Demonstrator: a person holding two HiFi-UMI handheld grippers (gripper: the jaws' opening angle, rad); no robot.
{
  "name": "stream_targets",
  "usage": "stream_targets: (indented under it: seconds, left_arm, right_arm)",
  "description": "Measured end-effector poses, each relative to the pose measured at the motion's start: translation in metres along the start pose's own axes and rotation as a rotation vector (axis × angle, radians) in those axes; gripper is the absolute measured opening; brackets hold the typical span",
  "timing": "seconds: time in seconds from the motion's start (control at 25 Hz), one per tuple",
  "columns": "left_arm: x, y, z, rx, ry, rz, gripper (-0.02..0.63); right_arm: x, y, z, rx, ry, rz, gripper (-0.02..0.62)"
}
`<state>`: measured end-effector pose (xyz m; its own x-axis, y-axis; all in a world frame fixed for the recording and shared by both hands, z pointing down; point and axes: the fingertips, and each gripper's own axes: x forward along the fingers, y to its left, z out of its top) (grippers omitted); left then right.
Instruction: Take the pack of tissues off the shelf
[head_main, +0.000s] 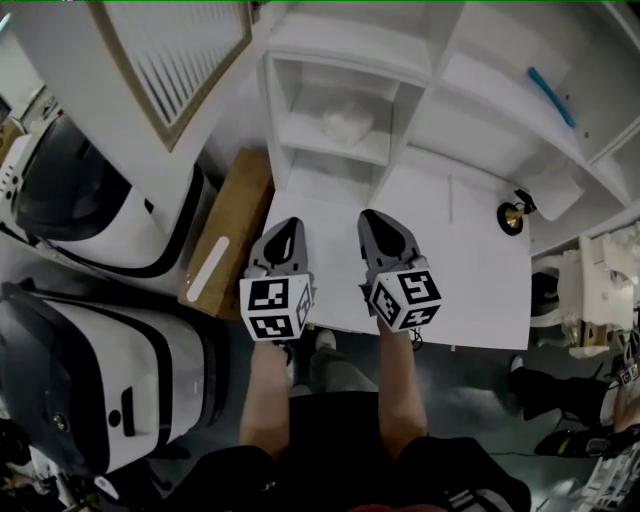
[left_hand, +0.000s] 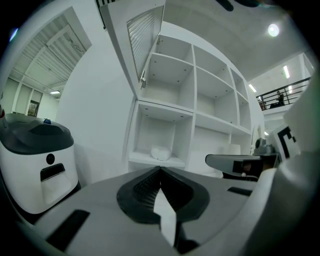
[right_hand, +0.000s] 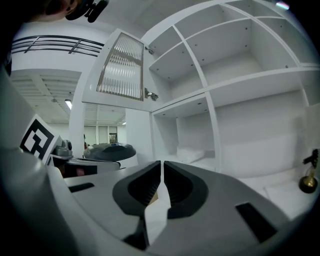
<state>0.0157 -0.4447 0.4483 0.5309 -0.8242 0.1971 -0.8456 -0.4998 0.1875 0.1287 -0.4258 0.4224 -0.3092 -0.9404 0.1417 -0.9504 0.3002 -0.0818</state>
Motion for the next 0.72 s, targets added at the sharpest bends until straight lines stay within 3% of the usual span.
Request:
stream_targets:
  seconds: [0.16, 0.28, 0.72]
  left_arm:
    - [0.018, 0.009, 0.003, -0.013, -0.004, 0.02, 0.011]
    - [0.032, 0.01, 0.004, -0.022, -0.006, 0.022, 0.011]
    - [0.071, 0.017, -0.005, -0.05, -0.003, 0.057, 0.011]
  right_arm:
    - [0.025, -0.008, 0.0, -0.033, 0.011, 0.014, 0.029]
    - [0.044, -0.019, 0.0, -0.041, 0.023, 0.025, 0.133]
    - [0.101, -0.062, 0.006, -0.081, 0.035, 0.017, 0.149]
